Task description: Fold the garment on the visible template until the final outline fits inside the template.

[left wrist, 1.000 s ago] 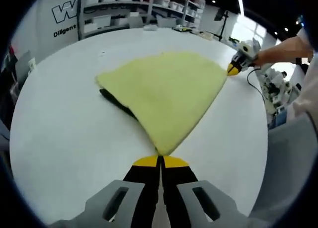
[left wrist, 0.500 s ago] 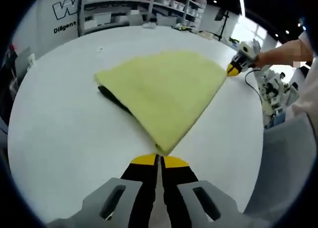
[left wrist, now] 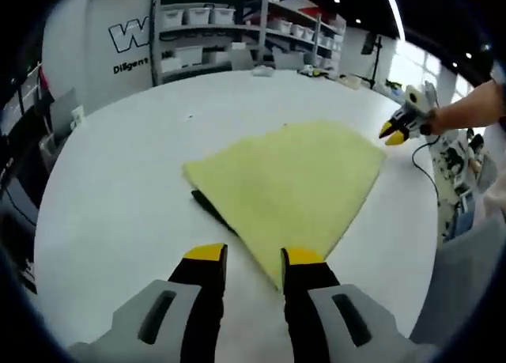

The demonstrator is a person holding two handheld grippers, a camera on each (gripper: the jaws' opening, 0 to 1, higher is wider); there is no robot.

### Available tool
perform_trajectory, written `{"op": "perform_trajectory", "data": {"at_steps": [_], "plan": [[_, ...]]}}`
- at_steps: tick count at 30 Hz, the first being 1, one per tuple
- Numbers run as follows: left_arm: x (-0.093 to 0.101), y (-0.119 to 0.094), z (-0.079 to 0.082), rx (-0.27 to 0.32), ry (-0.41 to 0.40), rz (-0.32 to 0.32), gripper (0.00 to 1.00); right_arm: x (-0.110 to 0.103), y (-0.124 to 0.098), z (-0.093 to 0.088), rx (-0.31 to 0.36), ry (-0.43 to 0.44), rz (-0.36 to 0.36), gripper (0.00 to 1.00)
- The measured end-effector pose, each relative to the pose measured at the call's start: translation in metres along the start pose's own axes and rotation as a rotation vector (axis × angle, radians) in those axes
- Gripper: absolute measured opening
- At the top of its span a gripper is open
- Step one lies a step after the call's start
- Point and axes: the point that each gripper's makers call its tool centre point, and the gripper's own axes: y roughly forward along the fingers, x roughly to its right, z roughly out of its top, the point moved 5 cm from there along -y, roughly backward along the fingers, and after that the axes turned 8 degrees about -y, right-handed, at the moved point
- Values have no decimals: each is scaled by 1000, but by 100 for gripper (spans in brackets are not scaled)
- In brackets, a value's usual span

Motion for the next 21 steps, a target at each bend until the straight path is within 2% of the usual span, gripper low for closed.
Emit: {"op": "perform_trajectory", "data": {"at_steps": [4, 10, 13, 16, 21], "plan": [[11, 21, 9, 24, -3, -6, 38, 2, 17, 10, 21, 18, -24, 13], [28, 52, 19, 39, 9, -14, 51, 0, 50, 23, 33, 13, -40, 24], [40, 65, 22, 38, 33, -28, 54, -2, 63, 29, 38, 10, -38, 27], [50, 77, 21, 22, 82, -40, 59, -6, 78, 32, 31, -16, -27, 32], [59, 87, 16, 5, 113, -46, 71, -17, 91, 38, 39, -56, 3, 40]]}}
